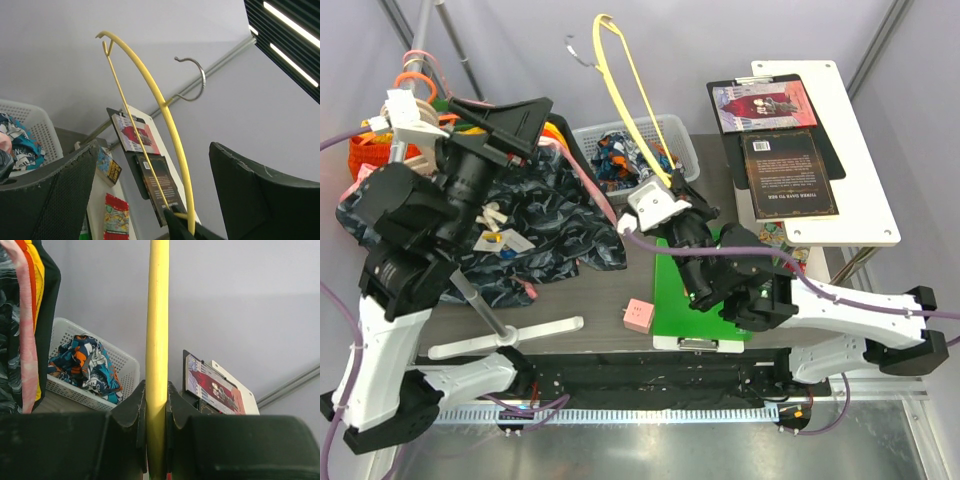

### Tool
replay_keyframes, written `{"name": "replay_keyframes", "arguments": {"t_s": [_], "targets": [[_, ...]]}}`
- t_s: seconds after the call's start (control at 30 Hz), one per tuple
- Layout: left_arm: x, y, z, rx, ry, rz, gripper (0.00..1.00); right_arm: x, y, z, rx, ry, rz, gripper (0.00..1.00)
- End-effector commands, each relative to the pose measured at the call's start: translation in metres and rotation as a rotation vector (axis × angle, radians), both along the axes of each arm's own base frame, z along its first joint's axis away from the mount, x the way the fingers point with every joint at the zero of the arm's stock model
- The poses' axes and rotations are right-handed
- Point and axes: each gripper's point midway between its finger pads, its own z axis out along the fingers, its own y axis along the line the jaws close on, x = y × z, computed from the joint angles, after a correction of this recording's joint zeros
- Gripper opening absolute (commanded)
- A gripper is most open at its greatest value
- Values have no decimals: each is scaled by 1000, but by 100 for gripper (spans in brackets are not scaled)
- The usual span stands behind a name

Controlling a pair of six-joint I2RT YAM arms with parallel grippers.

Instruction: Remove the shorts from the hanger

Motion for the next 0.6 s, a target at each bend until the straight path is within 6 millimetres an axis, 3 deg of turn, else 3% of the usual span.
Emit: {"name": "replay_keyframes", "arguments": {"t_s": [0.0,0.17,0.23,0.27,0.33,0.37,0.53,0.57], "targets": [[-36,-6,7,40,-67,-136,90,3,-9,13,126,48,103,1],[-67,-9,5,75,-108,-249,90,17,-15,14,174,85,153,1],[-76,-11,-1,86,-122,-289,90,14,-6,18,201,111,232,1],[-88,-4,2,71,-150,-293,90,16,-8,17,198,124,242,1],[-92,0,-6,81,-146,-291,90,14,-6,22,231,144,270,1],[-96,4,-10,94,-145,-285,90,14,-7,15,203,172,265,1],[-123,27,-17,126,-176,-266,91,5,-32,20,229,245,249,1],[-124,31,-18,127,-174,-257,90,2,-36,10,215,287,245,1]]}}
